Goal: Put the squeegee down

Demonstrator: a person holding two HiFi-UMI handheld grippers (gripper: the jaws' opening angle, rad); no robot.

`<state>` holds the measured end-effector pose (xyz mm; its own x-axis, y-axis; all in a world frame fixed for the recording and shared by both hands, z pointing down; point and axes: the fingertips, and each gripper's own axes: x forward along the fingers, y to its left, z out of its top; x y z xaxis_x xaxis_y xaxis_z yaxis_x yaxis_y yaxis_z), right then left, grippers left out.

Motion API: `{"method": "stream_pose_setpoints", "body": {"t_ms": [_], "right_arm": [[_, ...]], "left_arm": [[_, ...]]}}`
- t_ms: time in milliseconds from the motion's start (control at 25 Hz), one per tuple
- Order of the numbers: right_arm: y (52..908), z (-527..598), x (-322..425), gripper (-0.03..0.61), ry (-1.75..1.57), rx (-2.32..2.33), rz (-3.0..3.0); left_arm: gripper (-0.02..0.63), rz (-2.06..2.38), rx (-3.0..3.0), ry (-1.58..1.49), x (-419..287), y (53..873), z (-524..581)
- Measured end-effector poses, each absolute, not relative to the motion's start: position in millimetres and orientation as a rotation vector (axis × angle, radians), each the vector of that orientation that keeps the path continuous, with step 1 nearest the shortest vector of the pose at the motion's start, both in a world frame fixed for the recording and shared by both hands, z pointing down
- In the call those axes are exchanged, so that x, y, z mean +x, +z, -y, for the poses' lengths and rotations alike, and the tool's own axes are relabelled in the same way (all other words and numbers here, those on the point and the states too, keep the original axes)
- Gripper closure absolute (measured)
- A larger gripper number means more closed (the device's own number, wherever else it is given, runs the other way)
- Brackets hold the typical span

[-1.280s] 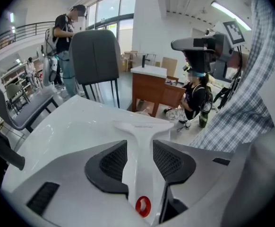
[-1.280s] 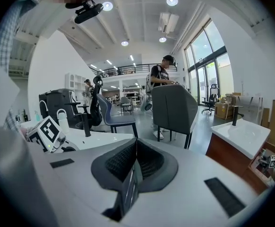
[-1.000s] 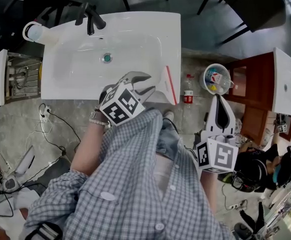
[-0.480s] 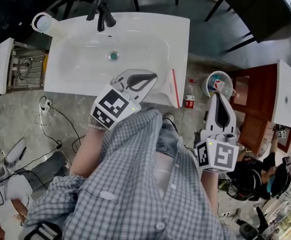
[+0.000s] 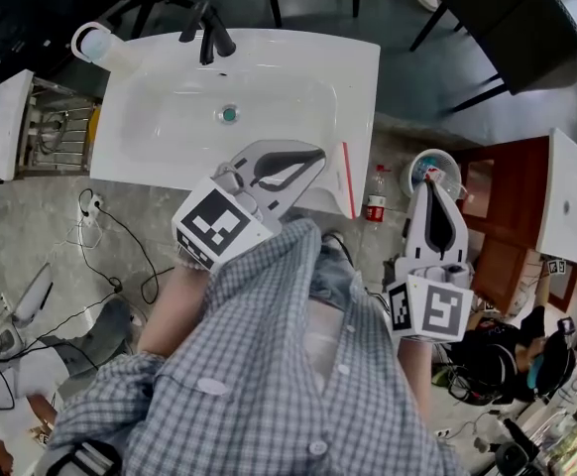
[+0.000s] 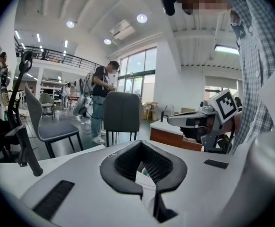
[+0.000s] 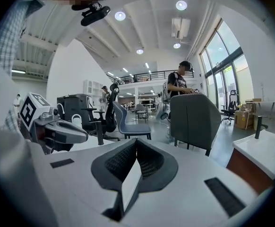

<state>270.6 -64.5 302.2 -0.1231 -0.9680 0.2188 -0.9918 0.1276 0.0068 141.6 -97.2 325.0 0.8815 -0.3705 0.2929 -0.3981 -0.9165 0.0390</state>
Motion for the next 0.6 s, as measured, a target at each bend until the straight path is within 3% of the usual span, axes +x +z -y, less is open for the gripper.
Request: {"method": "stream_pose_setpoints", "body": {"t_ms": [600], "right_arm": [[293.1, 66.3, 264.5, 0.569, 0.155, 1.956, 2.227]], "left_arm": [[0.607, 0.496, 2.992, 0.362, 152.6, 311.6, 92.5]]}}
